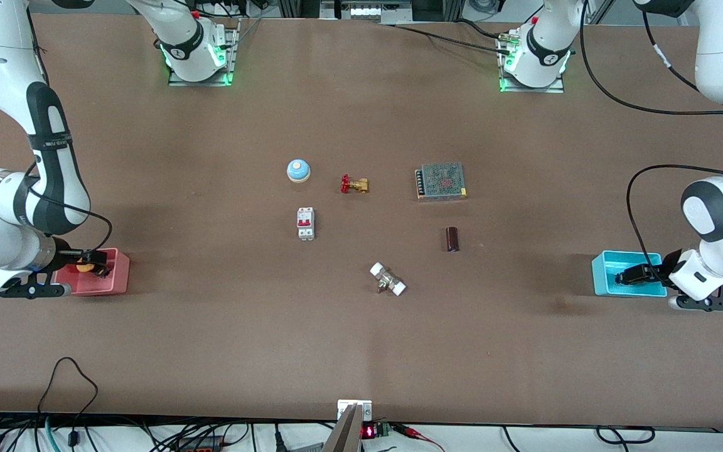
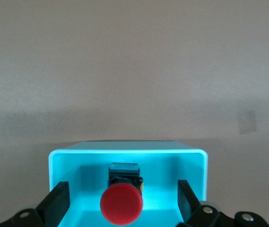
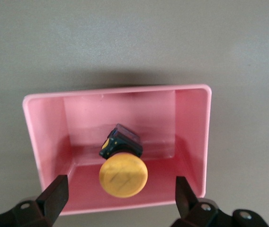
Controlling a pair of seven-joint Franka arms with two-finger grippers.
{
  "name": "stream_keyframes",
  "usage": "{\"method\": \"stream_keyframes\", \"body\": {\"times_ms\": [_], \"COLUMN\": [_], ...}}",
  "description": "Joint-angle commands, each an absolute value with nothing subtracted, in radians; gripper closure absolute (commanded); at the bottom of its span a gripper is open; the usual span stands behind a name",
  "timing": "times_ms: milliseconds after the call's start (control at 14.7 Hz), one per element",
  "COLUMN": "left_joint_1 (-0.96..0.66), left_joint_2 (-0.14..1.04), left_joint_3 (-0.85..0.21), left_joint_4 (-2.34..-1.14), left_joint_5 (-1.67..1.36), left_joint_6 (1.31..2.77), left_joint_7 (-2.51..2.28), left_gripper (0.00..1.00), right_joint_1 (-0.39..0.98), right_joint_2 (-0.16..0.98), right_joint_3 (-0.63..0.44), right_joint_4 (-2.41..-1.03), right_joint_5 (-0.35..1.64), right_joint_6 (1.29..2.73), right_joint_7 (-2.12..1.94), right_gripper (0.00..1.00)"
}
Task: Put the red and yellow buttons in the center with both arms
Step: 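Grasp the yellow button with the right gripper while the left gripper grasps the red button, then lift the yellow button with the right gripper while the left gripper lifts the red button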
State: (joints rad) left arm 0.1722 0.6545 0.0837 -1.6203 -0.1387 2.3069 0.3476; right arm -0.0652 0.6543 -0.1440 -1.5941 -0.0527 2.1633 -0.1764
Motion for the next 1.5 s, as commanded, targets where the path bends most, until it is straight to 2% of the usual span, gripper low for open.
{"method": "stream_keyframes", "body": {"times_ms": [0,545,682,818,955,1091,1159,1227,1364,1432], "left_joint_1": [0.178,0.179,0.179,0.179,0.179,0.179,0.179,0.179,0.178,0.178], "left_joint_2": [0.675,0.678,0.675,0.672,0.670,0.670,0.669,0.667,0.646,0.643], "left_joint_3": [0.075,0.075,0.075,0.075,0.077,0.077,0.077,0.077,0.077,0.077], "left_joint_4": [-1.605,-1.649,-1.652,-1.652,-1.652,-1.651,-1.646,-1.635,-1.599,-1.550], "left_joint_5": [-0.166,-0.166,-0.166,-0.166,-0.166,-0.166,-0.166,-0.164,-0.163,-0.164], "left_joint_6": [2.321,2.324,2.322,2.321,2.316,2.312,2.310,2.310,2.274,2.202], "left_joint_7": [0.387,0.426,0.428,0.426,0.426,0.428,0.426,0.423,0.417,0.416], "left_gripper": [0.00,0.00,0.04,0.20,0.53,0.81,0.90,0.98,0.99,0.99], "right_joint_1": [-0.084,-0.084,-0.086,-0.086,-0.086,-0.086,-0.086,-0.086,-0.086,-0.086], "right_joint_2": [0.678,0.707,0.715,0.718,0.718,0.722,0.724,0.726,0.726,0.726], "right_joint_3": [-0.132,-0.132,-0.132,-0.132,-0.132,-0.132,-0.132,-0.132,-0.132,-0.132], "right_joint_4": [-1.577,-1.577,-1.577,-1.577,-1.577,-1.575,-1.569,-1.562,-1.560,-1.556], "right_joint_5": [-0.042,-0.012,-0.012,-0.012,-0.012,-0.012,-0.012,-0.012,-0.012,-0.011], "right_joint_6": [2.189,2.194,2.201,2.204,2.204,2.206,2.206,2.204,2.204,2.204], "right_joint_7": [-0.209,-0.225,-0.225,-0.229,-0.229,-0.230,-0.230,-0.232,-0.247,-0.247], "right_gripper": [0.00,0.00,0.01,0.09,0.18,0.28,0.33,0.37,0.44,0.46]}}
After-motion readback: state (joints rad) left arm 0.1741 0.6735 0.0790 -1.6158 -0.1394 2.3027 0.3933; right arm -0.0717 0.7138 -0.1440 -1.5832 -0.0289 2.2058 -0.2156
